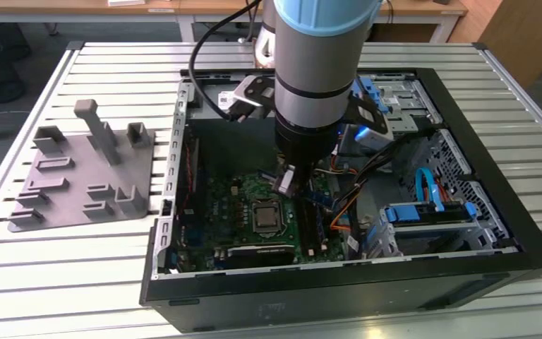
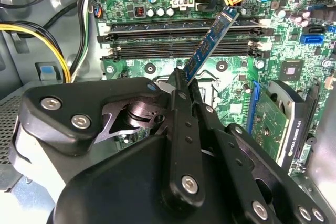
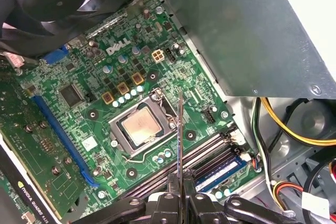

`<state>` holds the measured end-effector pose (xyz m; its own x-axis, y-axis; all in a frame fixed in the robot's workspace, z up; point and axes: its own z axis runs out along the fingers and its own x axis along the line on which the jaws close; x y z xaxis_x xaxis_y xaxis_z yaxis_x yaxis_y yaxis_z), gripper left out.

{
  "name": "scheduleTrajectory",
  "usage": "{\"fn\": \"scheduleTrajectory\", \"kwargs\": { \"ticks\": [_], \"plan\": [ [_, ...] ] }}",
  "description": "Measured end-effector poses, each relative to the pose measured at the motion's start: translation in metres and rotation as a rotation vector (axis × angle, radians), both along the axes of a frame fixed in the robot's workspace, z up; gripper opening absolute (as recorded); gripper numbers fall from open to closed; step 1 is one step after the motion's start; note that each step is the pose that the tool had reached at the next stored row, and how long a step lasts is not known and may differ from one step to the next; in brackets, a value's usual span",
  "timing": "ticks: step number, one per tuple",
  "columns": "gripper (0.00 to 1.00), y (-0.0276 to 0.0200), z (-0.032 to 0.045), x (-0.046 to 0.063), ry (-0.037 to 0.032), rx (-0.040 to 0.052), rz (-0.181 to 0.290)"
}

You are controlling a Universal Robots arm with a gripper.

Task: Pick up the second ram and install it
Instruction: 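Insert the second ram into the second slot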

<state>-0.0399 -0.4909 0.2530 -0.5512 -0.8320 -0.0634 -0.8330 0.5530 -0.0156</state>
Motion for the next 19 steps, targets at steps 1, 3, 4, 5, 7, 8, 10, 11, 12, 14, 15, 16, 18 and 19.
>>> {"fn": "scheduleTrajectory", "kwargs": {
  "ticks": [1, 3, 4, 5, 7, 8, 10, 11, 12, 14, 15, 16, 18, 19],
  "plan": [
    [0.14, 0.0, 0.0, 0.0, 0.0, -0.0001, -0.004],
    [0.14, 0.0, 0.0, 0.0, 0.0, -0.0002, -0.012],
    [0.14, 0.0, 0.0, 0.0, 0.0, -0.0003, -0.017],
    [0.14, 0.0, 0.0, 0.0, 0.0, -0.0004, -0.021],
    [0.14, 0.0, 0.0, 0.0, 0.0, -0.0006, -0.029],
    [0.14, 0.0, 0.0, 0.0, 0.0, -0.0008, -0.033],
    [0.14, 0.0, 0.0, 0.0, 0.0, -0.001, -0.041],
    [0.14, 0.0, -0.0001, 0.0, 0.0, -0.0011, -0.045],
    [0.14, 0.0, -0.0001, 0.0, 0.0, -0.0013, -0.049],
    [0.14, 0.0, -0.0001, 0.0, 0.0, -0.0016, -0.057],
    [0.14, 0.0, -0.0001, 0.0, 0.0, -0.0017, -0.06],
    [0.14, 0.0, -0.0001, 0.0, 0.0, -0.0019, -0.064],
    [0.14, 0.0, -0.0001, 0.0, 0.0, -0.0024, -0.071],
    [0.14, 0.0, -0.0001, 0.0, 0.0, -0.0026, -0.074]
  ]
}}
